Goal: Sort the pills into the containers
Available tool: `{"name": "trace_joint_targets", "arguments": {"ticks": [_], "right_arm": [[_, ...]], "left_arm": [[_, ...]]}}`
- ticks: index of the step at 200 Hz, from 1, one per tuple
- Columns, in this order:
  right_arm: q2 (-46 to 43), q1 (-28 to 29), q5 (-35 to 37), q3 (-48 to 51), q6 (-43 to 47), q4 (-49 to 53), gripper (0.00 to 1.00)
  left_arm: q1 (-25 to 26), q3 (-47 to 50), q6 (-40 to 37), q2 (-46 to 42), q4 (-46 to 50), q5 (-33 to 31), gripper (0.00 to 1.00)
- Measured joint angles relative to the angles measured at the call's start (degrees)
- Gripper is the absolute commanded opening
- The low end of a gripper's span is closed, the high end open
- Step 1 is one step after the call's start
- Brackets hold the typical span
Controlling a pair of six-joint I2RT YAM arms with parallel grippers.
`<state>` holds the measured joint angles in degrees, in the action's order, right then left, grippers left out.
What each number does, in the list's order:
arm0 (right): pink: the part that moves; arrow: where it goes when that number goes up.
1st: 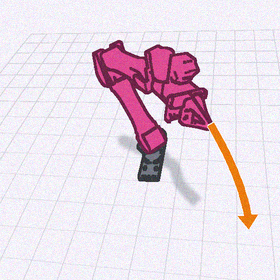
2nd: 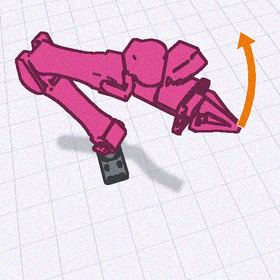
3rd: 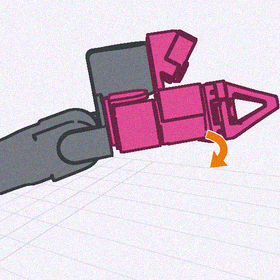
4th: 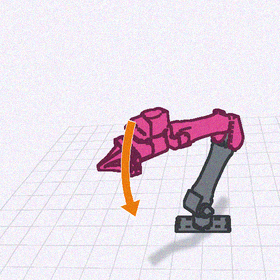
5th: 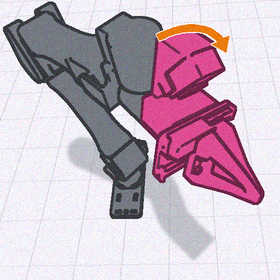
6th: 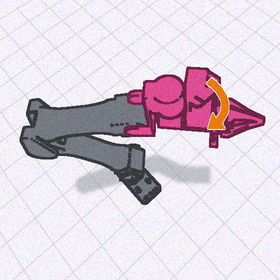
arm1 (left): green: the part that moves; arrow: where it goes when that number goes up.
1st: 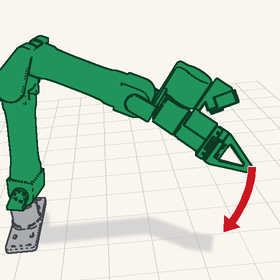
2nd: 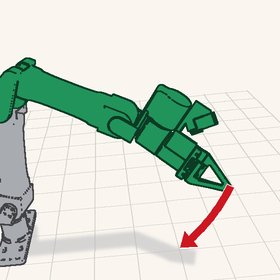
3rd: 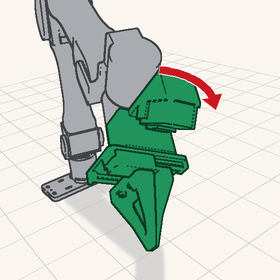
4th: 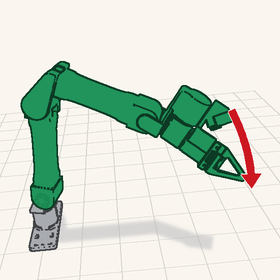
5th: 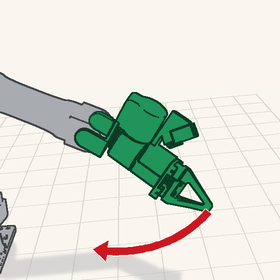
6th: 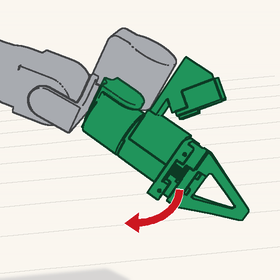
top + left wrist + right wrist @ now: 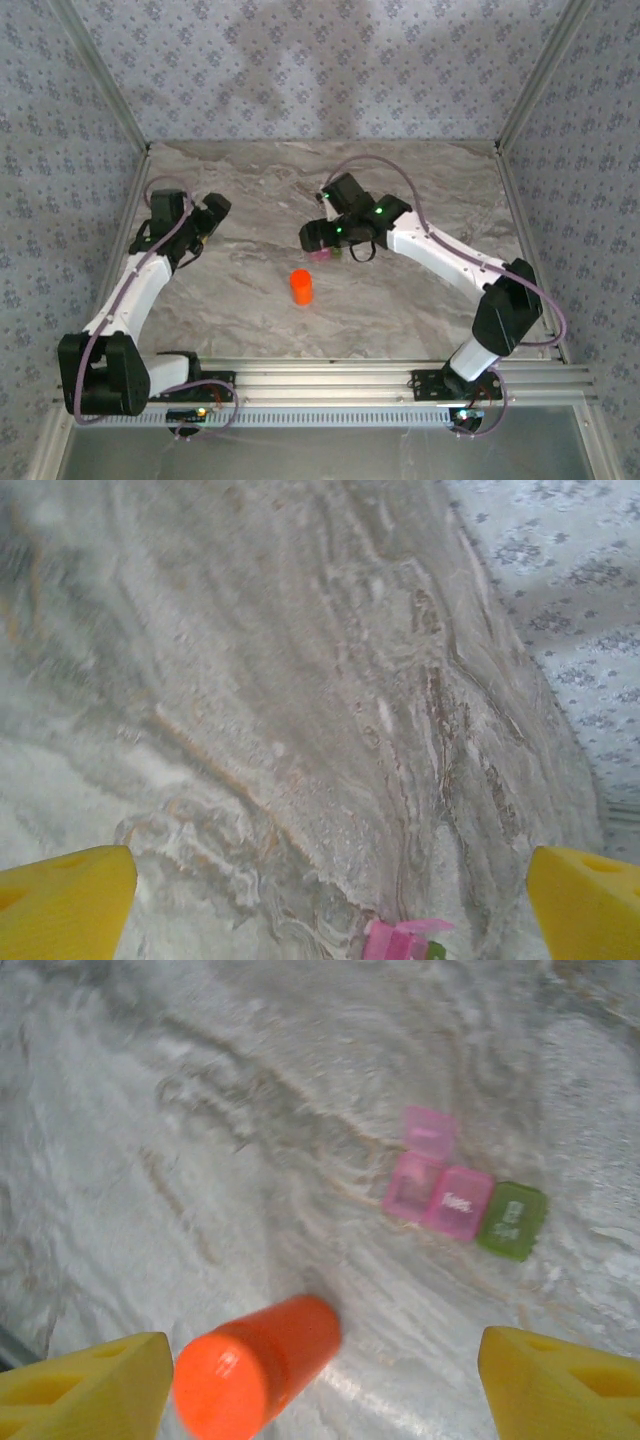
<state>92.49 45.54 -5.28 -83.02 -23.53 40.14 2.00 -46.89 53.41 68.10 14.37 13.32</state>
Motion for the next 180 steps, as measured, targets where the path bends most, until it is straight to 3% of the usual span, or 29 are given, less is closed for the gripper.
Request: {"name": "trace_joint_targets", "arguments": {"ticks": [58, 180], "right_arm": [[10.0, 10.2, 6.6, -7.4, 5.4, 10.8, 0.85], [16.4, 13.0, 6.5, -9.1, 5.9, 12.3, 0.84]], "left_arm": [[-2.0, 4.2, 6.4, -0.6, -2.2, 7.6, 1.0], [-2.0, 4.4, 7.6, 0.3, -5.6, 11.1, 1.0]]}}
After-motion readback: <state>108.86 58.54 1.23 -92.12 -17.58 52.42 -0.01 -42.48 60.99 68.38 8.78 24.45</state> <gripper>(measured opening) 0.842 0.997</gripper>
